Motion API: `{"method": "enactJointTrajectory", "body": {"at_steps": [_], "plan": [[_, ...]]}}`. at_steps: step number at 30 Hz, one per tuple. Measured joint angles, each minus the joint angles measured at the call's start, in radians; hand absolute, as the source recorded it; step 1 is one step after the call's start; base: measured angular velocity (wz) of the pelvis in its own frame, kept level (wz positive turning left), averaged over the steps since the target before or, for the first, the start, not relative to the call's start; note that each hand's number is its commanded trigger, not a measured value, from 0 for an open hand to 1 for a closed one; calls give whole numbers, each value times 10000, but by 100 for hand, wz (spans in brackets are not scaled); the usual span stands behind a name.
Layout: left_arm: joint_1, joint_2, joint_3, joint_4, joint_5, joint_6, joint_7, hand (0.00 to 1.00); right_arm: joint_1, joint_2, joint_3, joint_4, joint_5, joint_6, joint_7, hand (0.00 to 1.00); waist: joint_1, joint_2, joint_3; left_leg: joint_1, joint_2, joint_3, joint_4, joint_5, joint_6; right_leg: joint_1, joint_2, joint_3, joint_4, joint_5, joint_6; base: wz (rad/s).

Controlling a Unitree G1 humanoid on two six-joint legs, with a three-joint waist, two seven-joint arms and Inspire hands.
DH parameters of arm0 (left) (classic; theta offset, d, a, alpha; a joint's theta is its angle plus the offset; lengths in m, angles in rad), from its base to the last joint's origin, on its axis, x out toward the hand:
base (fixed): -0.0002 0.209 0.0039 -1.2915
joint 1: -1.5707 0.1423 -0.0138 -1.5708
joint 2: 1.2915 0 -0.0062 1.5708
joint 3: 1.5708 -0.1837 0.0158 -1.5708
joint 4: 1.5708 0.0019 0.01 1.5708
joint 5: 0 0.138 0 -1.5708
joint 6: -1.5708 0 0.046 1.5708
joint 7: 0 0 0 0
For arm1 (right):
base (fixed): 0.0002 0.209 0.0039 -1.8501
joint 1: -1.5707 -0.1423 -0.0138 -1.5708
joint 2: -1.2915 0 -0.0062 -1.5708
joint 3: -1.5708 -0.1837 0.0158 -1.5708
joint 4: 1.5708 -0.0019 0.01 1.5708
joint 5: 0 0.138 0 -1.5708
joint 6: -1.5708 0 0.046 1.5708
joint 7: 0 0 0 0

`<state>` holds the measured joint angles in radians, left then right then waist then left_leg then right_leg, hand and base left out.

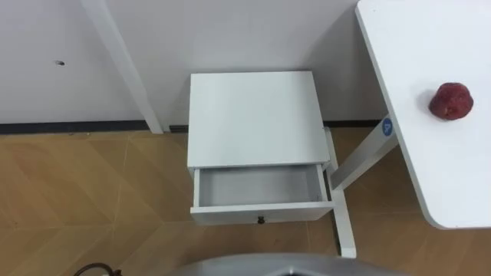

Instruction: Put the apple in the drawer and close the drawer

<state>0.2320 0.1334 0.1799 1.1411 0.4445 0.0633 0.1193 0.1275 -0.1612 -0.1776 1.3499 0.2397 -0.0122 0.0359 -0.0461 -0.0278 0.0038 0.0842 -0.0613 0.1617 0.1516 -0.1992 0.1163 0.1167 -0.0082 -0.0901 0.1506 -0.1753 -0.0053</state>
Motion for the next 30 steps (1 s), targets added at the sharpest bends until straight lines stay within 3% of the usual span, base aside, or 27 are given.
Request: {"method": "enactJointTrajectory", "body": {"at_steps": [6, 11, 17, 19, 22, 25, 30], "plan": [[-32, 0, -1, -5, -7, 0, -1, 0, -21, 2, 26, -1, 9, 1, -9, 0, 14, -1, 0, -31, 0, 4, 0, 0, 0, -33, 0, 2, 9, 0, 0, 0], [-93, -4, 12, -9, -335, -41, 56, 0, 26, 14, -12, 2, 1560, 1, -267, 0, -8, 0, 1, -26, 1, 21, -2, 0, 0, -46, -5, -1, 6, 0, 0, 0], [-65, 90, 784, -102, -412, -350, 106, 0, -33, 11, -2321, -349, 5576, 5, -789, 0, -316, -16, -6, -29, -1, 3, 54, -2, 2, -48, -3, 4, 23, -1, 1, -1], [32, 122, 978, -100, -430, -468, 281, 0, 9, 5, -3245, -747, 7745, -123, -994, 0, -350, -4, -4, 20, 7, 124, 13, -4, -1, -54, 6, 53, 23, -1, 1, -14], [-10, 148, 985, -108, -721, -648, 448, 0, 50, 6, -3734, -1222, 9714, -337, -1437, 0, -392, -16, -15, -36, 12, 189, -6, -7, 2, -128, 7, 44, 45, 0, 2, -9], [-48, 183, 986, -102, -860, -695, 464, 0, -79, 8, -4489, -1634, 10712, -467, -1882, 0, -563, -32, -23, -85, 14, 175, -6, -17, 13, -205, -7, -5, 136, -3, 6, 0], [-6, 274, 990, -282, -801, -705, 441, 0, -167, 6, -4980, -2855, 11757, -900, -2599, 0, -620, -138, -62, -270, 19, 245, 130, -21, 22, -361, 54, 63, 225, -3, 7, -5]]}}
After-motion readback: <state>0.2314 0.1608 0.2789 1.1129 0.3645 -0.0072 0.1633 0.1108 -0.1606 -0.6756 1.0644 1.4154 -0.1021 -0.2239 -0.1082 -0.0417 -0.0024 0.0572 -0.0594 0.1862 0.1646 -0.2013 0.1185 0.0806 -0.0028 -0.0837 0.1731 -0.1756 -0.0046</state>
